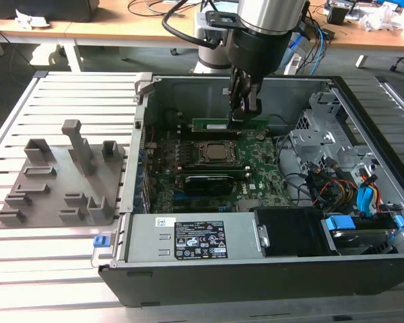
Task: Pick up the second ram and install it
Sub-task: 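Insert the second ram into the second slot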
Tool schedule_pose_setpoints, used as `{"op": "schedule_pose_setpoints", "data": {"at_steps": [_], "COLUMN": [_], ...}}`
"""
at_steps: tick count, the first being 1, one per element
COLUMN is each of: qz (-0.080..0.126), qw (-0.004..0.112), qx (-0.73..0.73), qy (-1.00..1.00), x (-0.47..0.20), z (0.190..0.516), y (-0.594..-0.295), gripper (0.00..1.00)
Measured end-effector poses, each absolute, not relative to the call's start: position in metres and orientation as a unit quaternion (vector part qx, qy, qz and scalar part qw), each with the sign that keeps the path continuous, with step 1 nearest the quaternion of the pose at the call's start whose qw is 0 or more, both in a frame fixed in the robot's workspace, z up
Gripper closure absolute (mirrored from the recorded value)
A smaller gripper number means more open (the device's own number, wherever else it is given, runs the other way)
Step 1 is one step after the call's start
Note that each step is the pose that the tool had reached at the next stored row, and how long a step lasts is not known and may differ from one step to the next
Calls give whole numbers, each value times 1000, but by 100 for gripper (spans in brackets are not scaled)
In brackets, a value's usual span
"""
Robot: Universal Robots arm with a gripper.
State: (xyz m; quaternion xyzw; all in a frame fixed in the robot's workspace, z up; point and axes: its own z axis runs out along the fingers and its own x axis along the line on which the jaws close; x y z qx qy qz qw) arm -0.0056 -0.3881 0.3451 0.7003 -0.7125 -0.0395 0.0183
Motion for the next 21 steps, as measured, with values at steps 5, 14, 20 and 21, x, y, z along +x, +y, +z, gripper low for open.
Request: {"op": "schedule_pose_setpoints", "data": {"at_steps": [5,14,20,21], "qz": [-40,-40,-39,-40], "qw": [18,18,18,18], "qx": [700,700,700,700], "qy": [-712,-712,-712,-712], "x": [-6,-6,-6,-6], "z": [340,328,318,317], "y": [-388,-388,-388,-388], "gripper": [86,86,86,86]}}
